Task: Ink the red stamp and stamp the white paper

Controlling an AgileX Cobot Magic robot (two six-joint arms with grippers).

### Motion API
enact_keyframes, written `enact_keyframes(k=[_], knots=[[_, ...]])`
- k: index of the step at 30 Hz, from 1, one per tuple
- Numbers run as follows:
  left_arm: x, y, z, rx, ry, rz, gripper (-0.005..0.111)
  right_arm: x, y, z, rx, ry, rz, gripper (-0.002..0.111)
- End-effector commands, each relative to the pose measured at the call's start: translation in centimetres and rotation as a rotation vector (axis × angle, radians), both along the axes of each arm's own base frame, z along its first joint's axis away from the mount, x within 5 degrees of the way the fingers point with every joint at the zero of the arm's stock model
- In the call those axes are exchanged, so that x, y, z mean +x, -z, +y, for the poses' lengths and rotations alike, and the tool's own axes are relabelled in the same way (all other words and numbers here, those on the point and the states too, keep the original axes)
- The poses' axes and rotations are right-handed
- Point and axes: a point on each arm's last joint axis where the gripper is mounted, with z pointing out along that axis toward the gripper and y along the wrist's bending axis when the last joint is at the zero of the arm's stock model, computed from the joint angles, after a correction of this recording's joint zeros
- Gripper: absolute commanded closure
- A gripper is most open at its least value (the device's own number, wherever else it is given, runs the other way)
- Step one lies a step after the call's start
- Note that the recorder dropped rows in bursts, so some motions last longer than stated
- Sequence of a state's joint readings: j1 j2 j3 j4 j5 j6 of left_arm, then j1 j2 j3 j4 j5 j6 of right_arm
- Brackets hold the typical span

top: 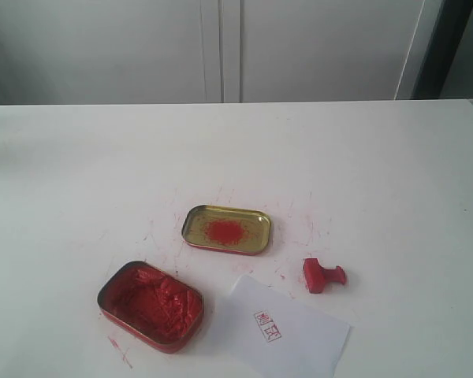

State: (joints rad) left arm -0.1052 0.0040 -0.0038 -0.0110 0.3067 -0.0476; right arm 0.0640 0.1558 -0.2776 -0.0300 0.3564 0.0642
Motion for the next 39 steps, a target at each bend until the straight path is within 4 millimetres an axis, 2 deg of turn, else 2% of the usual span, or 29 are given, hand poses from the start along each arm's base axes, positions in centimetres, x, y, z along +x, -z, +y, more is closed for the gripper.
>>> enact_keyframes(k=[1, 16, 39], knots=[[0.0, 0.1, 0.0, -0.015, -0.002, 0.000, 0.107, -0.2, 2.1, -0.1, -0.010, 0.008, 0.011, 0.108], [0.0, 0.1, 0.0, -0.015, -0.002, 0.000, 0.107, -0.3, 8.3, -0.1, -0.021, 0.008, 0.123, 0.108], [0.0, 0.1, 0.0, -0.015, -0.002, 0.000, 0.107, -0.3, 8.2, -0.1, -0.020, 0.008, 0.104, 0.108]])
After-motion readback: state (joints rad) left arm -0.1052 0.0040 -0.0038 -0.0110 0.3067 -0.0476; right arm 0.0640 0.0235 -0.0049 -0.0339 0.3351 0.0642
